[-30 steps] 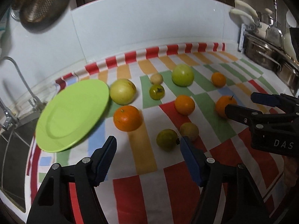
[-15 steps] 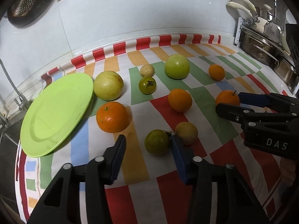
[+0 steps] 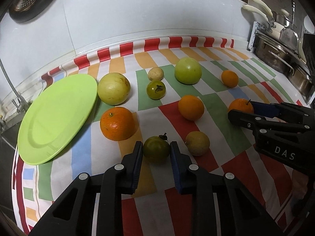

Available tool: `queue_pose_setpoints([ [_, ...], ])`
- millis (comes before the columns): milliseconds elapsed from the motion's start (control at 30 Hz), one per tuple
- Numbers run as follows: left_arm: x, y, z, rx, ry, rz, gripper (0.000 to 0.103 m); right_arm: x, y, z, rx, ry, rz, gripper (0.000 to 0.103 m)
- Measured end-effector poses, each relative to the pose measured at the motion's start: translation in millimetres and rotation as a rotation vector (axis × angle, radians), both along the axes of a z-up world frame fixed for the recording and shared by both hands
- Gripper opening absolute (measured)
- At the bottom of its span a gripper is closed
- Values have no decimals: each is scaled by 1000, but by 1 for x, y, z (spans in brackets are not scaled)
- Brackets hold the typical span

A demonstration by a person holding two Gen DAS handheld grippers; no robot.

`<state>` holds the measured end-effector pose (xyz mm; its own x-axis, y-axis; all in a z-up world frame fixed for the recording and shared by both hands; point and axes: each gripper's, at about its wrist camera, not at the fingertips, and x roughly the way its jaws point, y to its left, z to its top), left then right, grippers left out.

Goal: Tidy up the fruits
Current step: 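Grasp the dark-green tomato with the left tool while the right tool grasps a mandarin, then lift and carry the tomato and mandarin over the green plate with both tools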

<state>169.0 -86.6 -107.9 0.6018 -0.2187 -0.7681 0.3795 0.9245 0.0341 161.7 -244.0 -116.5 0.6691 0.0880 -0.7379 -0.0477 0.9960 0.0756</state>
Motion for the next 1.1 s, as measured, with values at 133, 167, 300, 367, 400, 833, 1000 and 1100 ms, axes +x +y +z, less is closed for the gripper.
queue_pose_setpoints([
  [133,-1,1,2,-13,2,6,28,-1,0,1,5,-1,7,43],
  [167,-2,2,3,-14,1,6,28,-2,0,2,4,-6,7,43],
  [300,-5,4,9,-29,-9,10,28,-6,3,8,4,-23,17,43],
  [367,-7,6,13,-38,-14,11,28,-9,5,12,1,-32,22,43],
  [400,-10,7,16,-43,-17,13,28,-11,6,14,-1,-38,23,43],
  [833,-45,27,56,-81,-99,5,28,-52,30,51,1,-117,35,43],
  [1000,-54,44,70,-81,-130,26,28,-62,45,62,-2,-147,59,43],
  [1100,-57,57,76,-79,-136,48,28,-64,57,67,6,-159,81,43],
])
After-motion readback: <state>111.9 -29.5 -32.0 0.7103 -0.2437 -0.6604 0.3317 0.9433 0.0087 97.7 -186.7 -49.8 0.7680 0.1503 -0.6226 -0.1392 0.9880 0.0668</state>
